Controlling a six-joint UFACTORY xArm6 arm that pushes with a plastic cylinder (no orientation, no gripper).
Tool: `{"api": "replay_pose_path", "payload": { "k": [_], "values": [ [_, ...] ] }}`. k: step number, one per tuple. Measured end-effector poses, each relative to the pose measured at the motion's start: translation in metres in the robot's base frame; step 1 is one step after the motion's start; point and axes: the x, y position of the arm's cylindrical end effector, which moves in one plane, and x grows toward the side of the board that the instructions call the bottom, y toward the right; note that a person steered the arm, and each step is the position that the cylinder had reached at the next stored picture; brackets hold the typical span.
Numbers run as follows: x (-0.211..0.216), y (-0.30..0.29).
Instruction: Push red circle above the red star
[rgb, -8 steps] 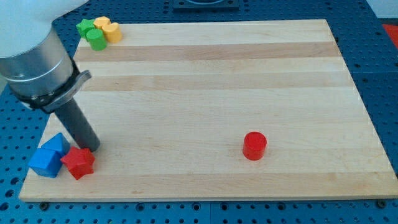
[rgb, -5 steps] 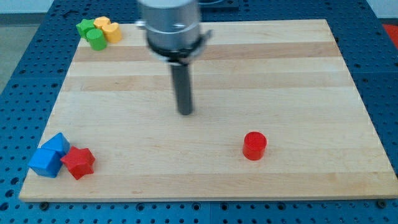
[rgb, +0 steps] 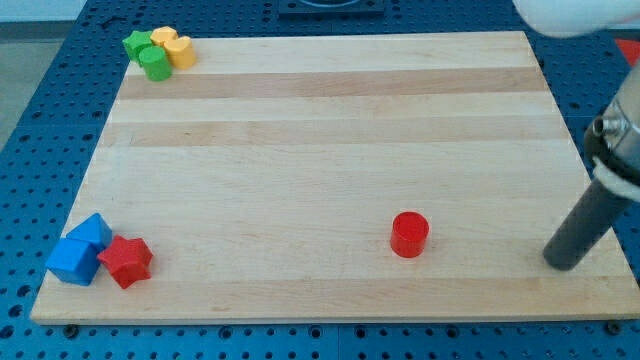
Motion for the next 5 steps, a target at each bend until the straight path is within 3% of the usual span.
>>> {"api": "replay_pose_path", "payload": {
  "k": [4,5],
  "values": [
    [-0.049,-0.165],
    [-0.05,-0.16]
  ]
}}
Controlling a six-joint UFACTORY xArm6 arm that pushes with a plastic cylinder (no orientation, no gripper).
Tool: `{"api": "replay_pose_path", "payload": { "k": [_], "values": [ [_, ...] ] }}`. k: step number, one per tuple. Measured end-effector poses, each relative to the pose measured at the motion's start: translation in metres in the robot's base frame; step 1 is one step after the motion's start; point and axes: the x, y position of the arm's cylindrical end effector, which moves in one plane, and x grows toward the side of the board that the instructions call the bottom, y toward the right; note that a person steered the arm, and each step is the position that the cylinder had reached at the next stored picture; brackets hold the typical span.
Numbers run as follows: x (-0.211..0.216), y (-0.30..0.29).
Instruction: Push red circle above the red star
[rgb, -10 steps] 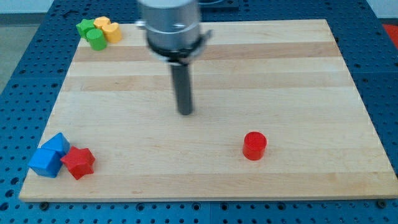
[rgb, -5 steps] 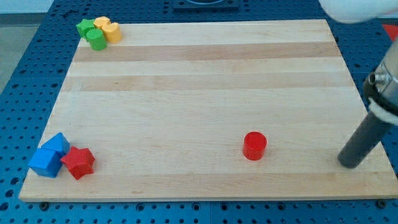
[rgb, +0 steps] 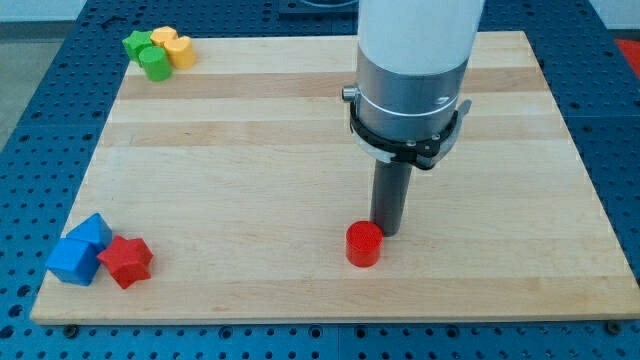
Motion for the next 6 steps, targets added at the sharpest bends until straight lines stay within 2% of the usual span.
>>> {"api": "replay_pose_path", "payload": {
  "k": [1,3,5,6],
  "values": [
    [0.007,0.018],
    [0.037,0.015],
    [0.016,-0.074],
    [0.012,-0.094]
  ]
}}
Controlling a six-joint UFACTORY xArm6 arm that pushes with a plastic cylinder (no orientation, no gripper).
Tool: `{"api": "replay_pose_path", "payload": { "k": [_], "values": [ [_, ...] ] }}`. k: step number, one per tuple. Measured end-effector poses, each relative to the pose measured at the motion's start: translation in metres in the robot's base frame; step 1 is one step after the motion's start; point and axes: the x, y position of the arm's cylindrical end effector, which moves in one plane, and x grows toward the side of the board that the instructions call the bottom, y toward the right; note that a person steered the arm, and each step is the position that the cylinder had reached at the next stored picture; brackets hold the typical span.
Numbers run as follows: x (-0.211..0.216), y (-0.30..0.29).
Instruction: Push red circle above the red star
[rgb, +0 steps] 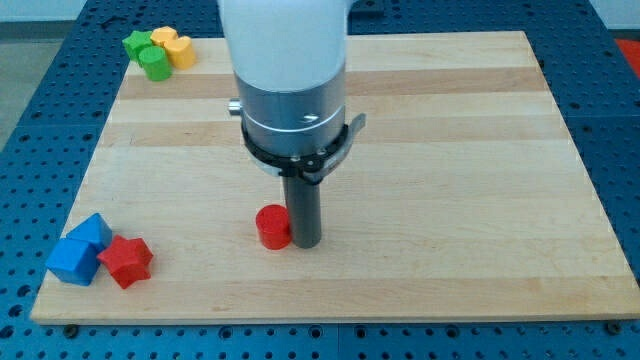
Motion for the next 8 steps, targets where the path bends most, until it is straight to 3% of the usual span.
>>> {"api": "replay_pose_path", "payload": {
  "k": [2,3,5,7,8],
  "values": [
    [-0.003,-0.063],
    [-0.004,-0.072],
    [-0.046,-0.07],
    [-0.044,-0.134],
    [-0.046,-0.14]
  ]
}}
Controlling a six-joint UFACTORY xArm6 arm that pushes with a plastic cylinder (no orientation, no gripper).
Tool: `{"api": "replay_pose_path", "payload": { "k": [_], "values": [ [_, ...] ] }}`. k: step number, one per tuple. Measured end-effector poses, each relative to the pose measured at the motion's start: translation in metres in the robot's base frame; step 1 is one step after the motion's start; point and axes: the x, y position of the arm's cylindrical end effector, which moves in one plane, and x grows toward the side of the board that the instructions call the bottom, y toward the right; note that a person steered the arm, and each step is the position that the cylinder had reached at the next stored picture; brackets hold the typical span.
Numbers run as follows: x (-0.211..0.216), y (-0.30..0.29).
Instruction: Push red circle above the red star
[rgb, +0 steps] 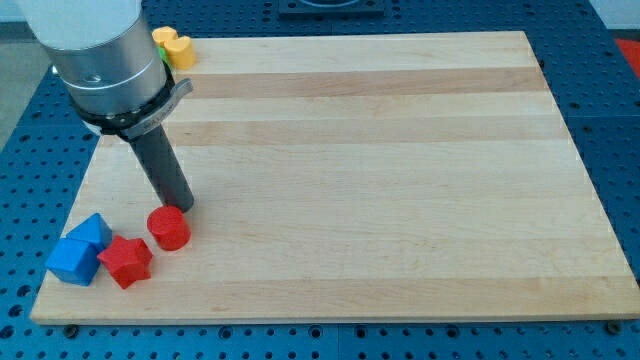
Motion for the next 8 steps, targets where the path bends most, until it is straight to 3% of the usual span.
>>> {"api": "replay_pose_path", "payload": {
  "k": [2,3,8],
  "values": [
    [-0.01,0.066],
    [0.009,0.066],
    [0.027,-0.023]
  ]
}}
